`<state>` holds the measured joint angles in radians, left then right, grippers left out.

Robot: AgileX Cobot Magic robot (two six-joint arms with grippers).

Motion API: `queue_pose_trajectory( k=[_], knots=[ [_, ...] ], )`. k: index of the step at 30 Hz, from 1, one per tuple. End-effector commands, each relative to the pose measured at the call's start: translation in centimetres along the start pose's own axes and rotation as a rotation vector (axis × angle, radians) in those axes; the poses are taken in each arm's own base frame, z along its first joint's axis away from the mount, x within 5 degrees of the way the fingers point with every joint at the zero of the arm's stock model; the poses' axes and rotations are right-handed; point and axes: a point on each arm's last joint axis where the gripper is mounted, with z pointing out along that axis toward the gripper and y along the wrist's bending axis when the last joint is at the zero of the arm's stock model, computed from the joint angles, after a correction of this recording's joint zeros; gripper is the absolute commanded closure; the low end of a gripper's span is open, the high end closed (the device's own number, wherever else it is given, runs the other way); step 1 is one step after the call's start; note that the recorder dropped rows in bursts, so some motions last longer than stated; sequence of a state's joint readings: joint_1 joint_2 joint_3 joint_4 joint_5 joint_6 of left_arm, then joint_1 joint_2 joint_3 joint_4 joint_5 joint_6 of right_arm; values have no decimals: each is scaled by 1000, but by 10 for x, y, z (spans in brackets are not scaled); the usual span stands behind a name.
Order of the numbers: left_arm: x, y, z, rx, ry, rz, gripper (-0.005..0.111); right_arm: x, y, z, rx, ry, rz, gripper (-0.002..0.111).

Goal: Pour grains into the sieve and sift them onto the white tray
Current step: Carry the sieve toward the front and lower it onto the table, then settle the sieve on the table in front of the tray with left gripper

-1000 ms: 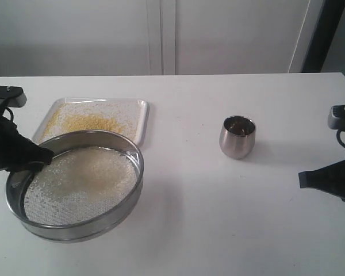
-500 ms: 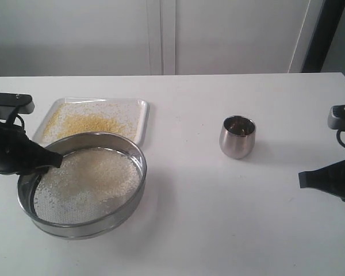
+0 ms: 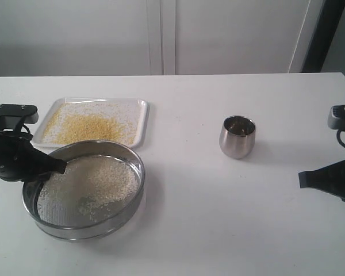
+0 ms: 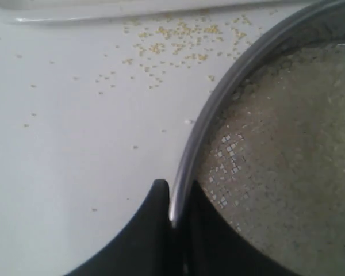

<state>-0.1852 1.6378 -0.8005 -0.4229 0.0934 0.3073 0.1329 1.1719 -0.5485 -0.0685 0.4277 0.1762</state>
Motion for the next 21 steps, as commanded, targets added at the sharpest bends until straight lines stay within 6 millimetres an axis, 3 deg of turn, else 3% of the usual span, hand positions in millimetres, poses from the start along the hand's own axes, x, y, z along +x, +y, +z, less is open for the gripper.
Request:
queue_pose_trajectory(
  k=[1, 21],
  knots=[
    [0, 0, 3, -4, -16, -51, 107, 0, -1, 0, 4, -7, -1, 108],
    [8, 4, 24, -15, 43, -93, 107, 0, -1, 0, 4, -9, -1, 108]
  ],
)
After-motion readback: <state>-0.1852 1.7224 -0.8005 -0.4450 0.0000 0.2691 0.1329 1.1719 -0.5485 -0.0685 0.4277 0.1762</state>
